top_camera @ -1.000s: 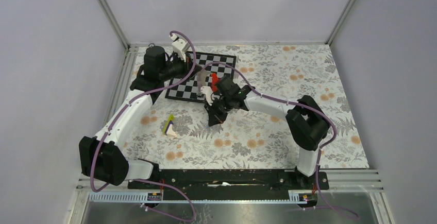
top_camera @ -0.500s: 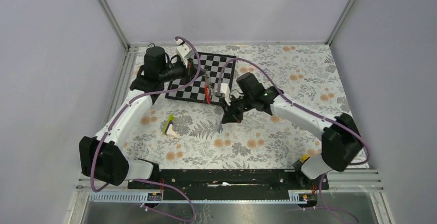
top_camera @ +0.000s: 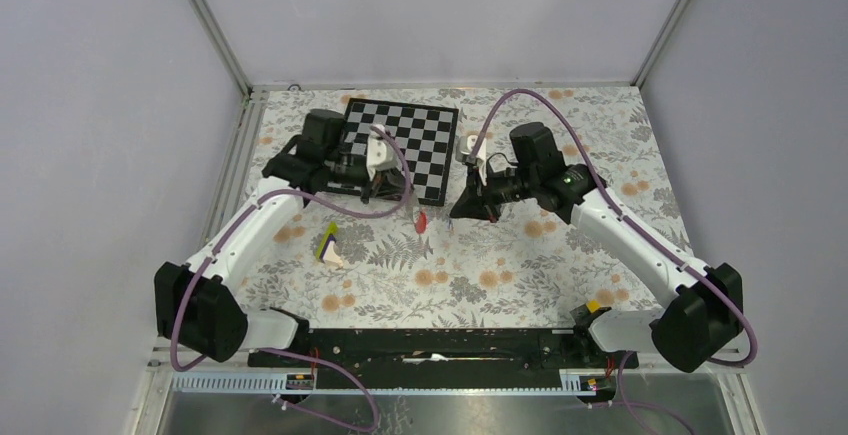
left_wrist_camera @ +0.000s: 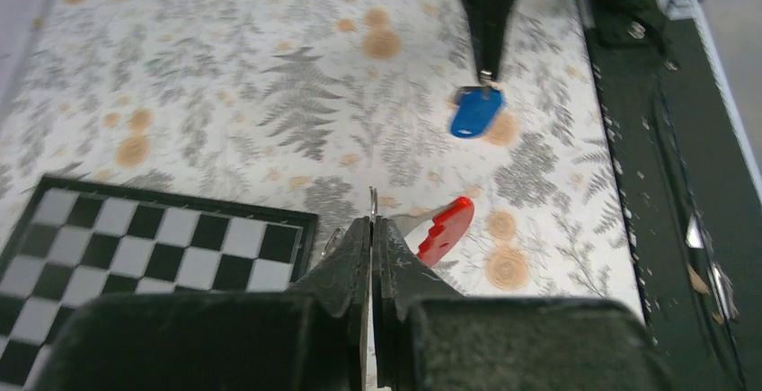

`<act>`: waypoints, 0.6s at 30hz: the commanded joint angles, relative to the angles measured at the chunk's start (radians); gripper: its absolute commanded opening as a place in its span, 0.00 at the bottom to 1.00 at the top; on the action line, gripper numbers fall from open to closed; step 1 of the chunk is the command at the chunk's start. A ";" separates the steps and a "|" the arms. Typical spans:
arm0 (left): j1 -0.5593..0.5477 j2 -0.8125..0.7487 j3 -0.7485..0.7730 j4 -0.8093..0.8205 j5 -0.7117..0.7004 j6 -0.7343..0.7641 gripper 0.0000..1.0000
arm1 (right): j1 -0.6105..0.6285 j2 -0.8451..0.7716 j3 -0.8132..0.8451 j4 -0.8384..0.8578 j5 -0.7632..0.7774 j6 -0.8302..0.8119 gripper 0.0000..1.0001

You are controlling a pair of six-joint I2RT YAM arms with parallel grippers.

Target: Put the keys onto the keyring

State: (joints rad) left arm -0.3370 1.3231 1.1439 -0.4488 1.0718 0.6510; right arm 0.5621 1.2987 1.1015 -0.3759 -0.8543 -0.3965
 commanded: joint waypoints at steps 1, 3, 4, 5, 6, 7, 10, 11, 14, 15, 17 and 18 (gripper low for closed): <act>-0.097 -0.015 0.038 -0.250 0.002 0.372 0.00 | -0.005 -0.012 0.025 -0.004 -0.136 -0.007 0.00; -0.136 -0.022 0.022 -0.294 -0.025 0.436 0.00 | -0.007 -0.005 0.023 -0.008 -0.172 -0.012 0.00; -0.150 -0.027 0.013 -0.299 -0.034 0.451 0.00 | -0.006 0.000 0.018 -0.008 -0.193 -0.012 0.00; -0.160 -0.033 0.004 -0.300 -0.038 0.463 0.00 | -0.005 0.005 0.012 -0.002 -0.213 -0.006 0.00; -0.167 -0.035 -0.003 -0.300 -0.036 0.473 0.00 | -0.005 0.010 0.003 0.009 -0.234 0.007 0.00; -0.171 -0.036 -0.007 -0.300 -0.032 0.479 0.00 | -0.006 0.017 -0.005 0.021 -0.255 0.021 0.00; -0.181 -0.035 -0.012 -0.300 -0.016 0.496 0.00 | -0.005 0.043 -0.044 0.079 -0.310 0.069 0.00; -0.185 -0.035 -0.013 -0.300 -0.010 0.503 0.00 | -0.005 0.050 -0.061 0.113 -0.329 0.097 0.00; -0.200 -0.032 -0.015 -0.301 -0.001 0.521 0.00 | -0.004 0.073 -0.101 0.220 -0.376 0.176 0.00; -0.205 -0.030 -0.016 -0.301 0.000 0.524 0.00 | -0.004 0.083 -0.110 0.244 -0.386 0.198 0.00; -0.210 -0.030 -0.018 -0.301 0.004 0.535 0.00 | -0.002 0.103 -0.119 0.276 -0.404 0.230 0.00; -0.212 -0.030 -0.019 -0.301 0.004 0.538 0.00 | -0.002 0.111 -0.121 0.288 -0.411 0.242 0.00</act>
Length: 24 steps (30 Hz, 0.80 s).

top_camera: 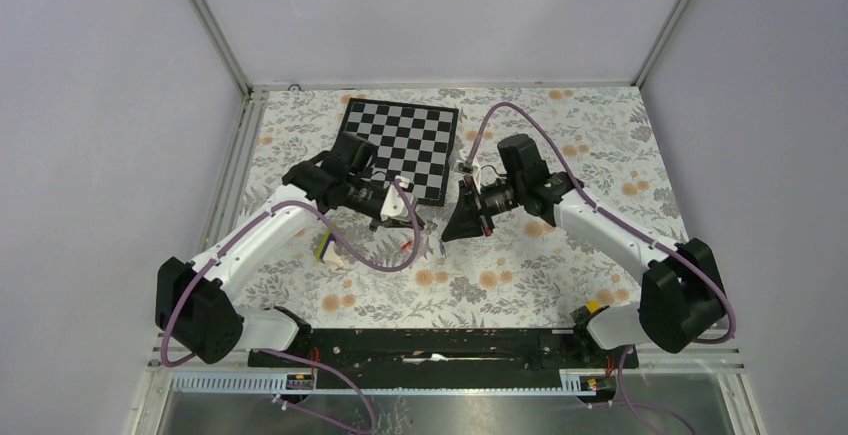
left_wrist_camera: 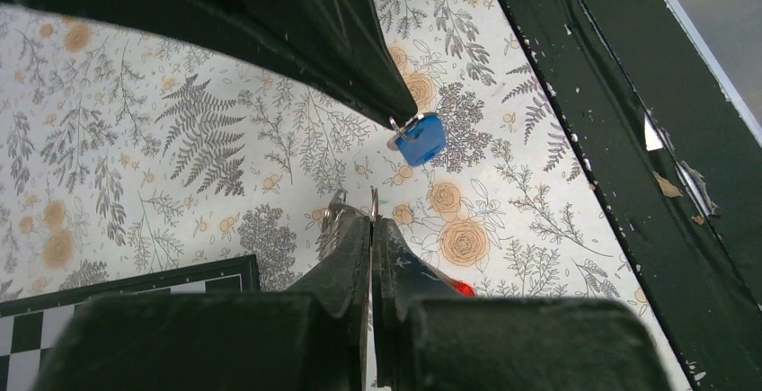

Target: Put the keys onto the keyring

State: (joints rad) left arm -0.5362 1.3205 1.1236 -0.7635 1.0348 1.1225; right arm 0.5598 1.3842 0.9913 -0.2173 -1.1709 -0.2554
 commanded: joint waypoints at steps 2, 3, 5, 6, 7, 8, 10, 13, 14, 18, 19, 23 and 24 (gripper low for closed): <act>-0.019 -0.027 -0.002 0.013 0.041 0.074 0.00 | 0.002 0.039 -0.011 0.150 -0.100 0.122 0.00; -0.021 -0.027 -0.003 0.013 0.038 0.078 0.00 | 0.001 0.046 -0.010 0.161 -0.102 0.132 0.00; -0.026 -0.023 -0.002 -0.023 0.037 0.132 0.00 | 0.001 0.058 -0.013 0.182 -0.105 0.151 0.00; -0.029 -0.023 -0.003 -0.038 0.035 0.150 0.00 | 0.002 0.064 -0.014 0.188 -0.106 0.159 0.00; -0.030 -0.025 -0.005 -0.042 0.032 0.162 0.00 | 0.001 0.070 -0.013 0.192 -0.107 0.165 0.00; -0.032 -0.027 -0.007 -0.043 0.032 0.167 0.00 | 0.001 0.075 -0.013 0.196 -0.108 0.169 0.00; -0.033 -0.029 -0.011 -0.043 0.031 0.169 0.00 | 0.002 0.086 -0.011 0.197 -0.108 0.171 0.00; -0.035 -0.033 -0.019 -0.044 0.031 0.172 0.00 | 0.002 0.095 -0.008 0.199 -0.111 0.175 0.00; -0.036 -0.033 -0.020 -0.043 0.031 0.172 0.00 | 0.003 0.097 -0.008 0.199 -0.111 0.175 0.00; -0.038 -0.033 -0.022 -0.043 0.031 0.178 0.00 | 0.003 0.109 -0.008 0.200 -0.113 0.177 0.00; -0.039 -0.033 -0.023 -0.043 0.031 0.180 0.00 | 0.003 0.112 -0.008 0.202 -0.114 0.177 0.00; -0.040 -0.030 -0.025 -0.043 0.030 0.184 0.00 | 0.004 0.118 -0.008 0.204 -0.122 0.184 0.00; -0.041 -0.029 -0.024 -0.042 0.029 0.184 0.00 | 0.006 0.118 -0.008 0.205 -0.123 0.184 0.00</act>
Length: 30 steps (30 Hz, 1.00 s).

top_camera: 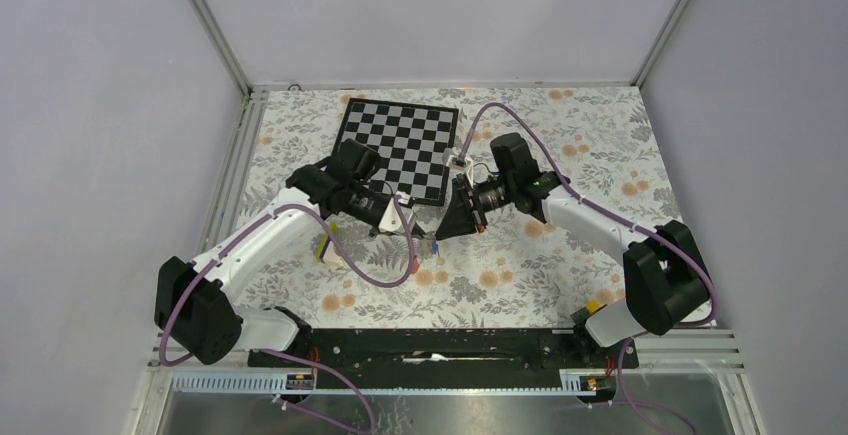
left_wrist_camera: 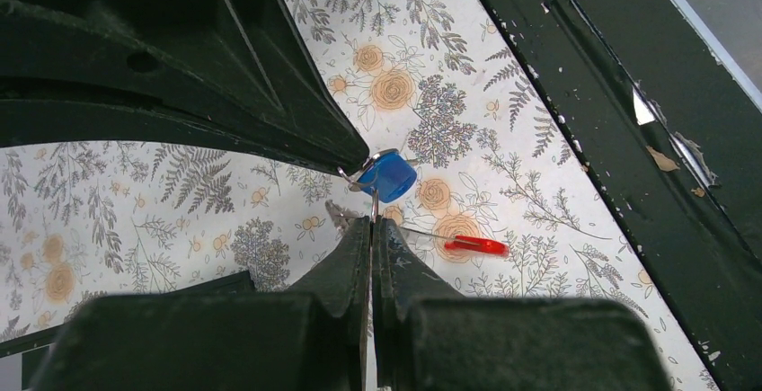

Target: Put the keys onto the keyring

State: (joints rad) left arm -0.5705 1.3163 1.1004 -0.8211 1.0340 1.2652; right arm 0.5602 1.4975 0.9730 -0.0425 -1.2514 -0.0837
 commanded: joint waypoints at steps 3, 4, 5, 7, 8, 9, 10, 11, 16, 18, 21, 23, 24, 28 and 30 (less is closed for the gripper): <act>-0.006 -0.023 -0.001 0.016 0.025 0.044 0.00 | 0.009 0.007 0.009 0.030 -0.047 0.012 0.00; -0.007 -0.023 -0.002 0.016 0.025 0.046 0.00 | 0.008 0.008 0.009 0.031 -0.046 0.012 0.00; -0.007 -0.023 -0.002 0.015 0.025 0.046 0.00 | 0.009 0.010 0.010 0.029 -0.047 0.013 0.00; -0.008 -0.023 -0.004 0.016 0.024 0.048 0.00 | 0.010 0.015 0.012 0.030 -0.052 0.014 0.00; -0.007 -0.023 -0.005 0.016 0.022 0.049 0.00 | 0.010 0.015 0.012 0.030 -0.055 0.013 0.00; -0.008 -0.024 -0.006 0.015 0.019 0.049 0.00 | 0.010 0.014 0.012 0.030 -0.057 0.014 0.00; -0.008 -0.025 -0.007 0.016 0.016 0.051 0.00 | 0.010 0.012 0.010 0.030 -0.059 0.013 0.00; -0.007 -0.025 -0.009 0.016 0.014 0.052 0.00 | 0.010 0.010 0.010 0.031 -0.061 0.012 0.00; -0.008 -0.028 -0.014 0.016 0.008 0.060 0.00 | 0.010 0.005 0.009 0.033 -0.061 0.014 0.00; -0.008 -0.028 -0.012 0.016 0.009 0.060 0.00 | 0.011 0.011 0.011 0.032 -0.057 0.014 0.00; -0.008 -0.025 -0.008 0.016 0.012 0.060 0.00 | 0.015 0.021 0.011 0.031 -0.050 0.014 0.00; -0.008 -0.025 -0.008 0.015 0.014 0.060 0.00 | 0.020 0.026 0.014 0.028 -0.044 0.011 0.00; -0.008 -0.024 -0.008 0.015 0.015 0.060 0.00 | 0.022 0.029 0.014 0.025 -0.041 0.009 0.00; -0.009 -0.023 -0.009 0.015 0.017 0.060 0.00 | 0.030 0.043 0.026 0.002 -0.032 -0.005 0.00; -0.009 -0.023 -0.007 0.016 0.017 0.060 0.00 | 0.035 0.051 0.035 -0.014 -0.025 -0.020 0.00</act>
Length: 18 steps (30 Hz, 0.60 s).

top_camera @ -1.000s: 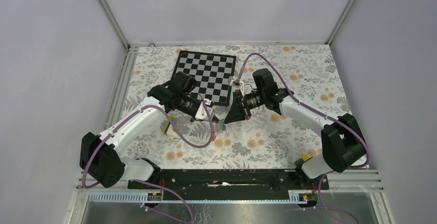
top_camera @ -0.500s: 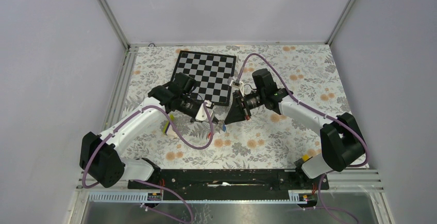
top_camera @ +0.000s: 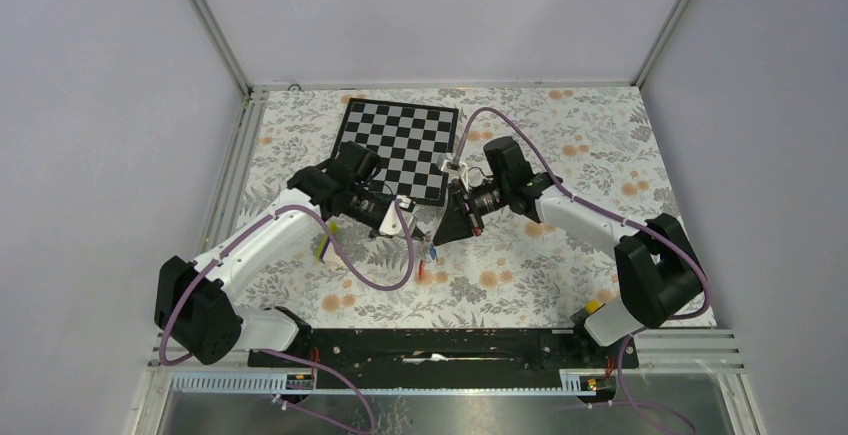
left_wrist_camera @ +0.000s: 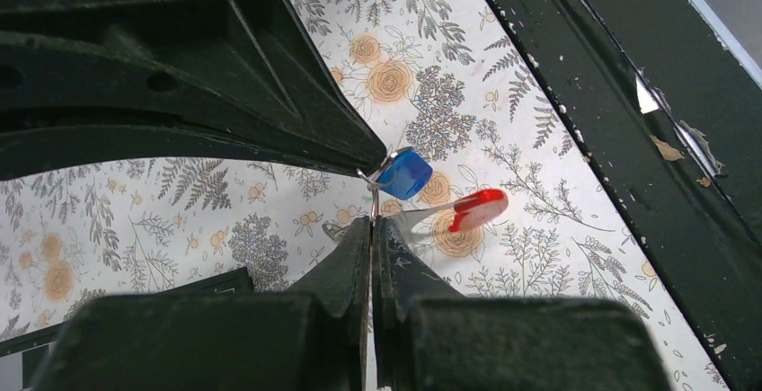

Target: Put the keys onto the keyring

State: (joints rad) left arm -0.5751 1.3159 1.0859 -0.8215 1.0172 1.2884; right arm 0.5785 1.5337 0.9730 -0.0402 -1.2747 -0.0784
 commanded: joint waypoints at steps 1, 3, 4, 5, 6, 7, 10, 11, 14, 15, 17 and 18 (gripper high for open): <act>-0.004 -0.023 0.007 0.015 0.034 0.037 0.00 | 0.018 0.019 0.040 -0.025 0.000 -0.032 0.00; -0.005 -0.023 0.005 0.016 0.034 0.038 0.00 | 0.020 0.023 0.045 -0.034 0.002 -0.036 0.00; -0.005 -0.024 0.004 0.016 0.034 0.038 0.00 | 0.021 0.024 0.045 -0.037 0.002 -0.038 0.00; -0.004 -0.024 0.002 0.016 0.034 0.038 0.00 | 0.021 0.023 0.047 -0.039 0.003 -0.040 0.00; -0.005 -0.024 0.001 0.016 0.032 0.040 0.00 | 0.021 0.022 0.047 -0.041 0.005 -0.041 0.00; -0.005 -0.024 -0.002 0.016 0.032 0.041 0.00 | 0.020 0.023 0.048 -0.042 0.005 -0.044 0.00; -0.005 -0.026 -0.004 0.016 0.032 0.047 0.00 | 0.020 0.024 0.051 -0.046 0.004 -0.045 0.00; -0.006 -0.026 -0.006 0.015 0.031 0.048 0.00 | 0.020 0.023 0.052 -0.048 0.001 -0.046 0.00; -0.006 -0.027 -0.013 0.016 0.020 0.055 0.00 | 0.021 0.016 0.053 -0.053 -0.007 -0.054 0.00; -0.006 -0.028 -0.015 0.016 0.015 0.059 0.00 | 0.020 0.012 0.053 -0.055 -0.010 -0.057 0.00; -0.008 -0.029 -0.023 0.016 0.010 0.065 0.00 | 0.021 0.006 0.054 -0.055 -0.008 -0.058 0.00; -0.008 -0.030 -0.026 0.016 0.007 0.068 0.00 | 0.020 0.003 0.055 -0.055 -0.008 -0.059 0.00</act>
State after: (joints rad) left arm -0.5762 1.3159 1.0798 -0.8188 1.0134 1.3106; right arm 0.5903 1.5551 0.9852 -0.0853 -1.2694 -0.1154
